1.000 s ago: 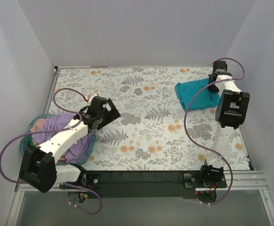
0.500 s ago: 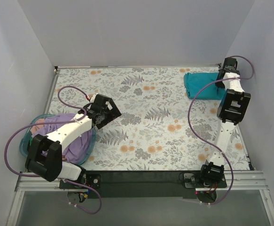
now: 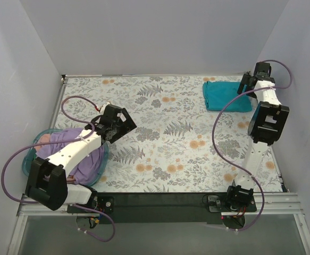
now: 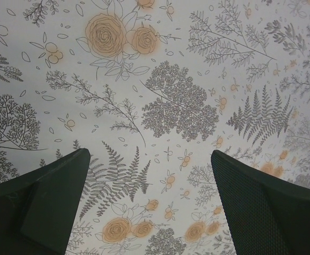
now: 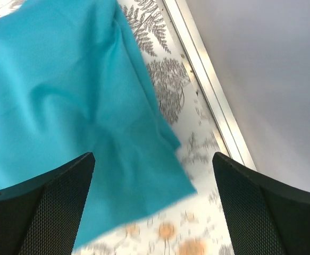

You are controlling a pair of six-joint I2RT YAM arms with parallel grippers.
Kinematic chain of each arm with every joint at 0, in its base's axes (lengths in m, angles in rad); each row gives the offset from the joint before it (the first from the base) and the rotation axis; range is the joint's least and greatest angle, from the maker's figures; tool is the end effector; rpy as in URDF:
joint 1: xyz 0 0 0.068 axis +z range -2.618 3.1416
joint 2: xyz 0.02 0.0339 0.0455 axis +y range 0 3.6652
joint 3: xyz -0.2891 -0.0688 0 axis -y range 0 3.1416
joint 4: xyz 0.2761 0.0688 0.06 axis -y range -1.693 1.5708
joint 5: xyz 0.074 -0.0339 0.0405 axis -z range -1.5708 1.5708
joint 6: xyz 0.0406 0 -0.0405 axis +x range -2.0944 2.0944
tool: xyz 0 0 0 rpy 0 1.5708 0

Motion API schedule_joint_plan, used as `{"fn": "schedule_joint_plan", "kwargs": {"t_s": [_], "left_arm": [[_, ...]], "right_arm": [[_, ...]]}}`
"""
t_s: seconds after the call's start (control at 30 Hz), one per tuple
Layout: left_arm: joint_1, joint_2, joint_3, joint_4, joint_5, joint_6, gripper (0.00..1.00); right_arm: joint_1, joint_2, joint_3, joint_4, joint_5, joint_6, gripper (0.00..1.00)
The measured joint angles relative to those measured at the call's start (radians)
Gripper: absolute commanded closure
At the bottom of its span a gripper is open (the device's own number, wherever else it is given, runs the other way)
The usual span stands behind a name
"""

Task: Fold and stack the t-shirts
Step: Neatly place the folded tshirt to the corner

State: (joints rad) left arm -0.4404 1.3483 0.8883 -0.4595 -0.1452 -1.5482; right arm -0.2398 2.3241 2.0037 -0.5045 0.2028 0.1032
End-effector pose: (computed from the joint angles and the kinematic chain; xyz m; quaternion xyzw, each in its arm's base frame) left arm 0.2734 -0.1223 0.2359 -0.5168 0.7915 -0.2300 0.2315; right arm 0.5575 -0.1447 0.2108 0.1945 0.9066 -0.1188 0.3552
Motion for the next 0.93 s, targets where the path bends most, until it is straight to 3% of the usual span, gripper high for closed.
{"fn": "schedule_joint_plan", "kwargs": {"t_s": [0.37, 0.53, 0.7, 0.93], "left_arm": [[0.000, -0.164, 0.000, -0.050, -0.002, 0.000, 0.02], [0.000, -0.234, -0.010, -0.089, -0.007, -0.008, 0.02], [0.000, -0.357, -0.117, -0.122, -0.010, -0.037, 0.02], [0.000, -0.435, -0.177, -0.149, -0.013, -0.069, 0.02]], "right_arm": [[0.138, -0.484, -0.388, 0.062, 0.001, 0.010, 0.01], [0.313, -0.745, -0.716, 0.112, 0.033, 0.059, 0.02], [0.453, -1.095, -1.147, 0.167, 0.008, 0.142, 0.02], [0.486, -1.600, -1.548, 0.185, -0.053, 0.234, 0.02]]}}
